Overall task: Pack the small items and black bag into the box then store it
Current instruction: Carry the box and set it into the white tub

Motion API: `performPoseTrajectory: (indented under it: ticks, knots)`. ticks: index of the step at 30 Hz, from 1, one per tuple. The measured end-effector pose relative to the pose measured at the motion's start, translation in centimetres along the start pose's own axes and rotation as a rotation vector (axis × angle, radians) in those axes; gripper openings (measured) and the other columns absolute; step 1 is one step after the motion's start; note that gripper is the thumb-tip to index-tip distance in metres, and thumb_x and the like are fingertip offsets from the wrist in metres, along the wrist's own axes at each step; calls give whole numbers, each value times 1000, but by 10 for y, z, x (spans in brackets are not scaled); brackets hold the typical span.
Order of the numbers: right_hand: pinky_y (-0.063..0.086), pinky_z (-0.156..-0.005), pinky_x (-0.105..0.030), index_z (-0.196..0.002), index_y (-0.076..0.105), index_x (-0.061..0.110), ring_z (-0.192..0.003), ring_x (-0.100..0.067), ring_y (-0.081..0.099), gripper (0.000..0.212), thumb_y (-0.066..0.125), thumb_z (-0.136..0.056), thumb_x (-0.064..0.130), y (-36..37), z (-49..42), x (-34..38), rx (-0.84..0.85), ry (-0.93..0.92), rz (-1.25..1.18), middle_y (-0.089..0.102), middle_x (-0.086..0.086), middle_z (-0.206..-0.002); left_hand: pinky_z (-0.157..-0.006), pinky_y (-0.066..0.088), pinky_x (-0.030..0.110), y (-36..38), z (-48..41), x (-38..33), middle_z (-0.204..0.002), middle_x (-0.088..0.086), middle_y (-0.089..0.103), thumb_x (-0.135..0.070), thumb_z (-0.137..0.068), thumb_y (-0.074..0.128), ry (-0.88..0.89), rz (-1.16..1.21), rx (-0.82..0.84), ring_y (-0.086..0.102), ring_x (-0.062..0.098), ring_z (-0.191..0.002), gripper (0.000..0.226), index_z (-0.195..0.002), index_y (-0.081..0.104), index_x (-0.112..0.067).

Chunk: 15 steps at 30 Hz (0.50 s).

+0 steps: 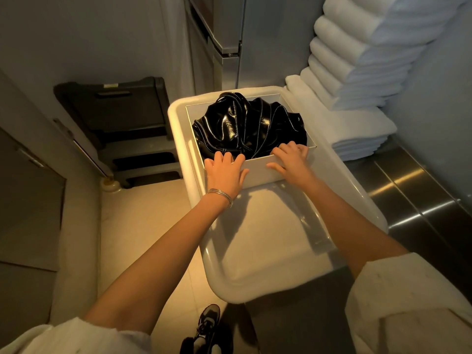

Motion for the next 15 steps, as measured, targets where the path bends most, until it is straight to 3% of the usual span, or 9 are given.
performPoseTrajectory:
  ticks: [10, 15]
  knots:
    - [17, -96, -39, -106, 55, 12, -110, -27, 41, 32, 47, -92, 40, -1, -2, -2, 65, 19, 9, 55, -8, -111, -71, 31, 36, 1, -2, -1, -96, 6, 59, -40, -94, 42, -3, -26, -57, 48, 26, -90, 28, -108, 52, -19]
    - [24, -95, -43, -108, 55, 14, -111, -29, 43, 37, 48, -89, 46, -1, -8, -5, 129, 20, 55, 57, -8, -111, -63, 32, 33, -3, 0, -3, -78, 5, 60, -32, -84, 63, -12, -32, -95, 51, 26, -75, 16, -91, 59, -18]
Point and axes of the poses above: each hand's wrist, its own z-axis away from the middle knuckle, its own y-axis out of the palm, x = y × z, the point moved 6 cm from there along -z, towards the middle knuckle
